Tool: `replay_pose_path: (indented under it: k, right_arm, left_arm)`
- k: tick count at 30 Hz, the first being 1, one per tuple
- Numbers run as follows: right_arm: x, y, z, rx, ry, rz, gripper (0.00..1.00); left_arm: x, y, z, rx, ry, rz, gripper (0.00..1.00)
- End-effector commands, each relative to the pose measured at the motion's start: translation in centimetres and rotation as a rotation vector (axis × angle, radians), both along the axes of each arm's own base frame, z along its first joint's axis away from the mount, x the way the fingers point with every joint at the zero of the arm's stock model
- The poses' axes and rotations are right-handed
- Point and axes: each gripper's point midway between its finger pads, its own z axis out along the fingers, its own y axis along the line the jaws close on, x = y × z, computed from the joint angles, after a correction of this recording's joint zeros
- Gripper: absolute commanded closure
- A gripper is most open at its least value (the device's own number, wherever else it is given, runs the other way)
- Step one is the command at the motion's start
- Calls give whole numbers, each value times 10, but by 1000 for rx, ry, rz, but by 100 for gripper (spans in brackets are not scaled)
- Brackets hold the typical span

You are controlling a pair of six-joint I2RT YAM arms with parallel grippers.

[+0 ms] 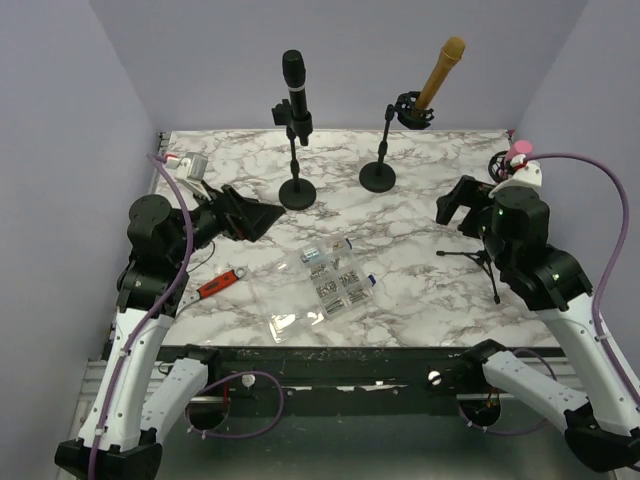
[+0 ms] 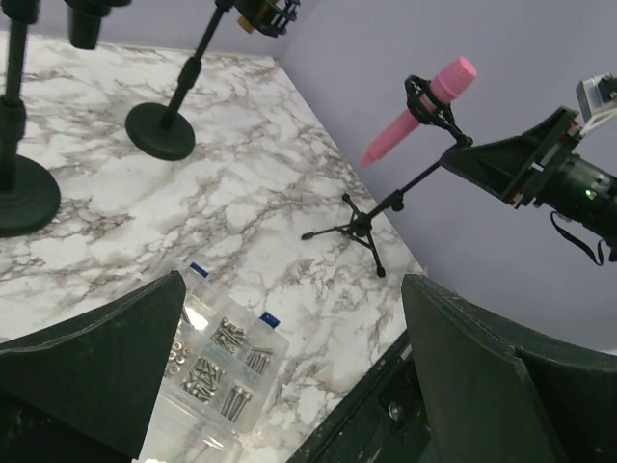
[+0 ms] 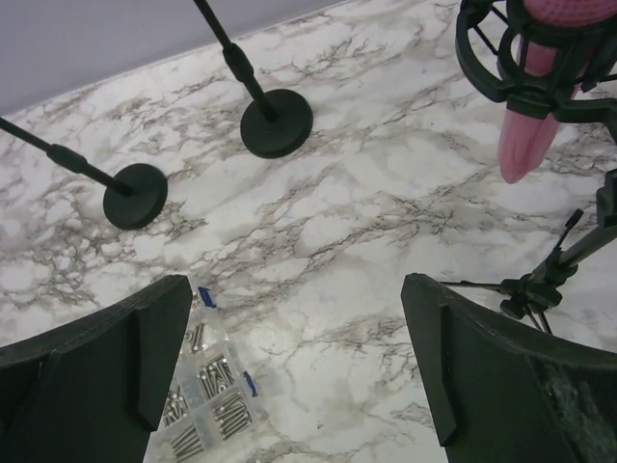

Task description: Remove the microphone from the stand

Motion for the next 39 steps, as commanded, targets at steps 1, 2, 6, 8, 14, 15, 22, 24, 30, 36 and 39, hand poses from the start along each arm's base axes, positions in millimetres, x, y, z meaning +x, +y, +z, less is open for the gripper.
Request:
replay_pose_path:
  k: [1,2,6,8,14,15,22,24,30,36,39]
  right_arm:
    - [3,12,-9,32,28,44,0]
    - [4,13,-10,31,34,47,0]
    - [7,16,-18,21,69,52,0]
    - [7,16,-25,15,96,47,0]
    - [7,8,-55,-17,190,-13,0]
    - [7,9,-59,-24,199,-4,0]
    - [7,24,-89,-24,258,71,0]
    - [12,38,-88,10,243,133,0]
    - [43,109,-79,147,168,408,0]
    - [89,168,-45,202,11,543,0]
    - [109,188,-22,197,-84,502,0]
  left_arm:
    - [-6,-14,1,23,8,-52,1]
    - [-5,-15,2,29,12,-52,1]
    - [5,-10,1,48,58,5,1]
    - [16,4,-13,74,137,112,1]
    - [27,27,-76,221,328,242,2]
    - [24,25,-83,229,345,221,1]
    - [13,34,-111,220,409,244,2]
    - [14,35,-103,188,358,254,2]
    - [16,20,-47,27,85,188,1]
    - [33,18,21,-18,-80,190,1]
    - [43,24,48,9,-164,229,2]
